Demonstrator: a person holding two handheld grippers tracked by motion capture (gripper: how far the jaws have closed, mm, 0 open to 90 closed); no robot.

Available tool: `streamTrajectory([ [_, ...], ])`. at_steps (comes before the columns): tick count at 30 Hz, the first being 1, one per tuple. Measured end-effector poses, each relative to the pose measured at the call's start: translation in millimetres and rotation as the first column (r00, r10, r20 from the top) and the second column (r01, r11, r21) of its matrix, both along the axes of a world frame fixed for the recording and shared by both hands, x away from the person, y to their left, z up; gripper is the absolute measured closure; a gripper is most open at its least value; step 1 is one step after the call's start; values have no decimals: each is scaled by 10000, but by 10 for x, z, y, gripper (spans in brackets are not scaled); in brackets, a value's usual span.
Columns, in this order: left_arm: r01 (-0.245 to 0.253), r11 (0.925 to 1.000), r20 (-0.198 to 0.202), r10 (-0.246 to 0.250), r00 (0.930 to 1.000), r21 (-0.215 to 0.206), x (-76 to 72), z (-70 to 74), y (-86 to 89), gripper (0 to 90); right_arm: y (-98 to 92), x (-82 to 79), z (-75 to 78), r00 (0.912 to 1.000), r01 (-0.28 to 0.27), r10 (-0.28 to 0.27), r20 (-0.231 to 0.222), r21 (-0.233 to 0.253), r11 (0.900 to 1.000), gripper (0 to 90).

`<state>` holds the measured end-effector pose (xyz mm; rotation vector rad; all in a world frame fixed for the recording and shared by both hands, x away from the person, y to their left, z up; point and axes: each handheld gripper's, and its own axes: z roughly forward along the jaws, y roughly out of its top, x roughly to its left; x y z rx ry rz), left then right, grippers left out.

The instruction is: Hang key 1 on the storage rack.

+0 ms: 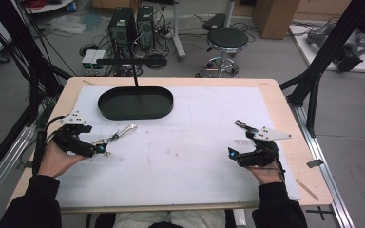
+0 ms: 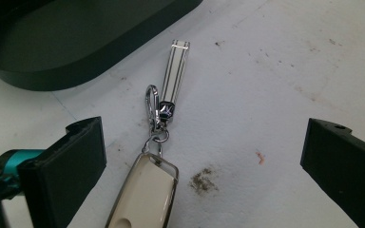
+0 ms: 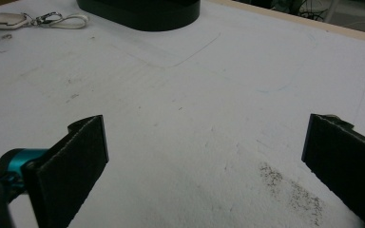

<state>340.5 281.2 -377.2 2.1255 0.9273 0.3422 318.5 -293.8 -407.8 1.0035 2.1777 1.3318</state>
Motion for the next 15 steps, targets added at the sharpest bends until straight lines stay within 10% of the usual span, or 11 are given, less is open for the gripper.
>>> streamTrajectory([
  [15, 452, 9984, -744, -427, 9963, 331, 303, 5, -146, 17, -8, -10, 3, 10000, 23, -23, -29, 73, 10000, 7],
])
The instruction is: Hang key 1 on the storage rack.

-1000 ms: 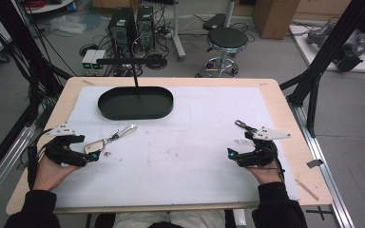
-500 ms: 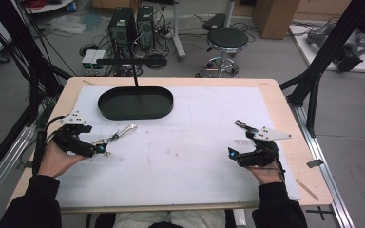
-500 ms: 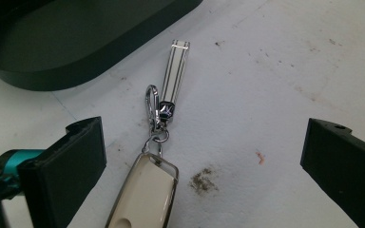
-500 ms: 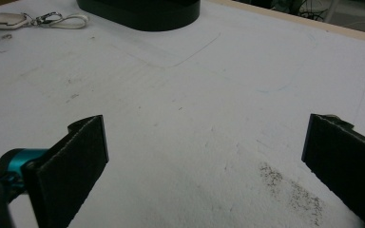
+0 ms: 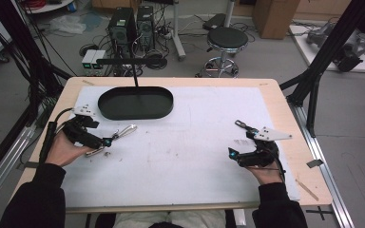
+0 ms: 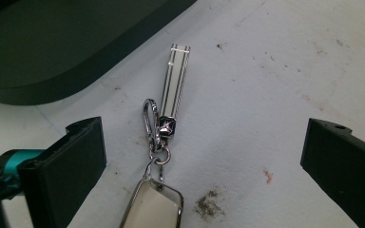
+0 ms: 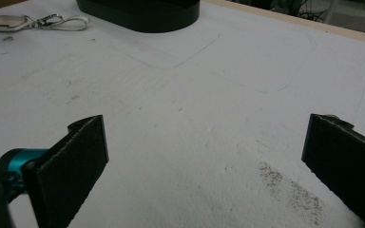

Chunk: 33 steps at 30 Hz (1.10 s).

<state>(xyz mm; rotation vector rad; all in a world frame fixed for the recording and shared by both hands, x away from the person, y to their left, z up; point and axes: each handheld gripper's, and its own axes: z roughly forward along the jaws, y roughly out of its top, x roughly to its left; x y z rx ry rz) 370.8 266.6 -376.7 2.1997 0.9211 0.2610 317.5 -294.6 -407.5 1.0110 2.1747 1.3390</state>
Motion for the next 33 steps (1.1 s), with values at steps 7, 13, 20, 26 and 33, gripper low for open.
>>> streamTrajectory([
  [7, 107, 9998, -626, -98, 9980, 152, 182, -52, -64, 18, -15, -5, 0, 10000, 12, -12, 59, -13, 10000, 7],
  [13, 143, 9987, -984, -95, 9951, 480, 282, -176, -112, 23, -29, -6, -3, 10000, 18, -18, 43, -13, 10000, 7],
  [20, 299, 9978, -1282, -221, 9915, 590, 368, -293, -186, 28, -21, 7, -14, 10000, -40, 40, 36, -108, 9999, 7],
  [26, 435, 9965, -1307, -339, 9908, 714, 411, -351, -237, 54, -14, 15, -20, 10000, -53, 53, 15, -140, 9999, 7],
  [33, 592, 9933, -1231, -467, 9913, 995, 533, -334, -373, 83, 5, 26, -31, 9999, -110, 109, -19, -227, 9997, 7],
])
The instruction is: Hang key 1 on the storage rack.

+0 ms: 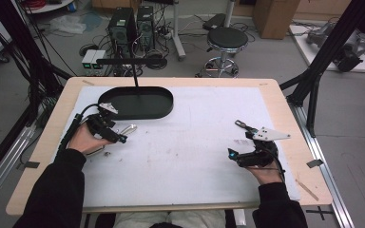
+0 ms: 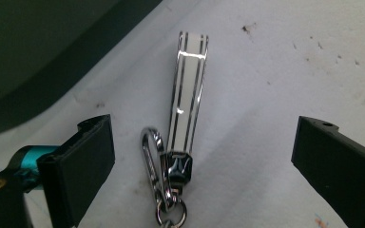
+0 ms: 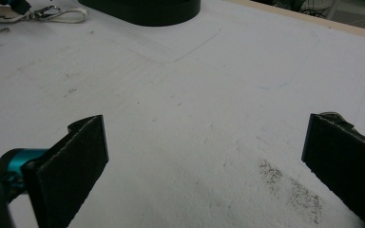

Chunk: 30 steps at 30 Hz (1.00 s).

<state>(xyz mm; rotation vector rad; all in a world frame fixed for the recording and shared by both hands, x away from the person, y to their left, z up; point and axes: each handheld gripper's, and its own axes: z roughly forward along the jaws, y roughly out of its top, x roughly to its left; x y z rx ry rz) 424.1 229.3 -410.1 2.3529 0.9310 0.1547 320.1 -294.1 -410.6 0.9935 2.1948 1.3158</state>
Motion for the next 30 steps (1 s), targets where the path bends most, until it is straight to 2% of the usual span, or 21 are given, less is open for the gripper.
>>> streamTrajectory([
  [3, 30, 9998, -98, -29, 9999, 179, 49, -11, -39, 93, 2, -4, 2, 10000, 18, -18, -8, -26, 10000, 7],
  [4, 211, 9992, -168, -206, 9996, 329, 90, -15, -72, 100, -1, -3, 2, 10000, 3, -3, 20, -17, 10000, 7],
  [8, 343, 9985, -214, -335, 9992, 427, 133, -21, -132, 145, -7, -6, 2, 10000, 6, -6, -23, -3, 10000, 7],
  [12, 536, 9947, -269, -514, 9983, 881, 182, -60, -222, 236, -8, -6, 0, 10000, -11, 11, 10, -32, 10000, 7],
  [13, 536, 9947, -269, -514, 9983, 881, 182, -60, -222, 267, -8, -7, 1, 10000, -9, 9, 1, -25, 10000, 7],
  [15, 635, 9904, -226, -612, 9979, 1227, 186, -81, -289, 341, -8, -10, 2, 10000, 6, -6, -26, -1, 10000, 7],
  [16, 703, 9855, -226, -676, 9975, 1544, 193, -77, -302, 425, -8, -8, 2, 10000, 5, -5, -1, 2, 10000, 7],
  [17, 722, 9804, -159, -704, 9974, 1835, 196, -71, -312, 562, -7, -10, 2, 10000, 2, -2, -19, -4, 10000, 7],
  [18, 722, 9804, -159, -704, 9974, 1835, 196, -71, -312, 639, -5, -11, 2, 10000, 7, -7, -22, -3, 10000, 7],
  [19, 811, 9807, -324, -765, 9965, 1777, 197, -48, -313, 736, -3, -15, 3, 10000, 14, -14, -64, 21, 10000, 7],
  [20, 811, 9807, -324, -765, 9965, 1777, 197, -48, -313, 744, -5, -17, 5, 10000, 1, -1, -51, 3, 10000, 7],
  [22, 1147, 9732, -352, -1099, 9933, 1993, 157, -10, -333, 746, -12, -21, 10, 10000, -6, 6, 2, 73, 10000, 7],
  [24, 1167, 9758, -384, -1115, 9930, 1851, 144, 13, -324, 747, -25, -25, 14, 10000, 40, -41, 53, 116, 9999, 7],
  [25, 1236, 9796, -262, -1210, 9923, 1585, 123, 93, -279, 747, -27, -27, 12, 10000, 60, -60, 15, 193, 9998, 7],
  [26, 1236, 9796, -262, -1210, 9923, 1585, 123, 93, -279, 747, -29, -29, 11, 10000, 76, -76, -7, 214, 9997, 7],
  [27, 1243, 9829, -24, -1252, 9921, 1357, 103, 203, -215, 747, -29, -31, 10, 10000, 82, -82, -12, 203, 9998, 7],
  [29, 1100, 9897, 158, -1119, 9936, 912, 71, 318, -140, 747, -30, -36, 7, 10000, 100, -100, -5, 179, 9998, 7],
  [30, 1100, 9897, 158, -1119, 9936, 912, 71, 318, -140, 747, -30, -36, 7, 10000, 100, -100, -5, 179, 9998, 7],
])
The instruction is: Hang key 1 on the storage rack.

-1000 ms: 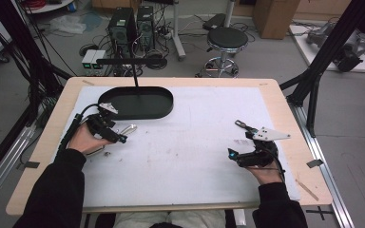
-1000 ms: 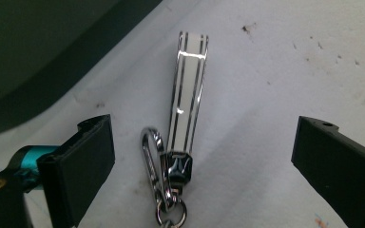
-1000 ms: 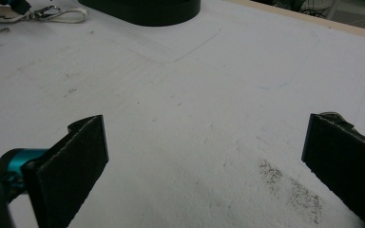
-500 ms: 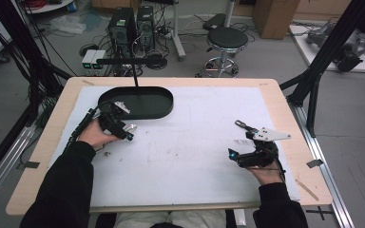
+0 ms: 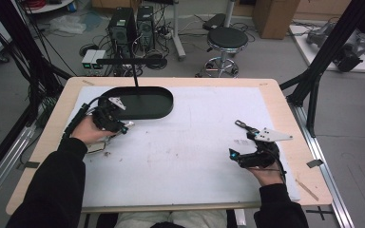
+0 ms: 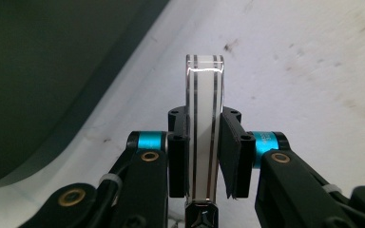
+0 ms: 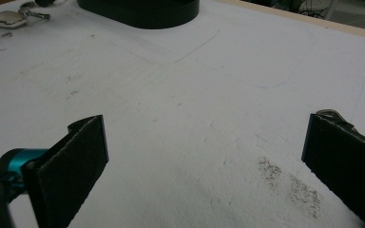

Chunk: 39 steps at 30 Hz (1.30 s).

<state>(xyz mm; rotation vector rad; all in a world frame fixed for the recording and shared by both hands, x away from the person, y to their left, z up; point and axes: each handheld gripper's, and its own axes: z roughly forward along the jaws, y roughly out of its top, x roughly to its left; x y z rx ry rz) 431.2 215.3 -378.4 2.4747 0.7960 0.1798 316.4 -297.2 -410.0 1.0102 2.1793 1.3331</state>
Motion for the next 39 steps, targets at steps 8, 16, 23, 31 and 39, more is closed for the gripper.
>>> streamTrajectory([
  [8, 36, 9960, 602, 18, 9982, -894, -124, 396, 110, 747, -27, -16, -3, 9999, 124, -124, -4, 32, 9999, 7],
  [16, 258, 9960, 1186, -156, 9928, -857, -139, 665, 35, 746, -29, -24, 2, 9999, 140, -140, 22, 28, 9999, 7],
  [23, -100, 9936, 1437, 262, 9893, -1125, -33, 773, 68, 747, -31, -24, -2, 10000, 93, -93, 0, 39, 9999, 7],
  [31, -401, 9887, 1718, 650, 9830, -1444, 79, 907, 119, 747, -45, -28, 0, 9999, 136, -136, 41, 35, 9999, 7],
  [39, -634, 9778, 2436, 1123, 9634, -1999, 154, 1050, 206, 747, -37, -28, -4, 9999, 110, -110, 36, -13, 9999, 7],
])
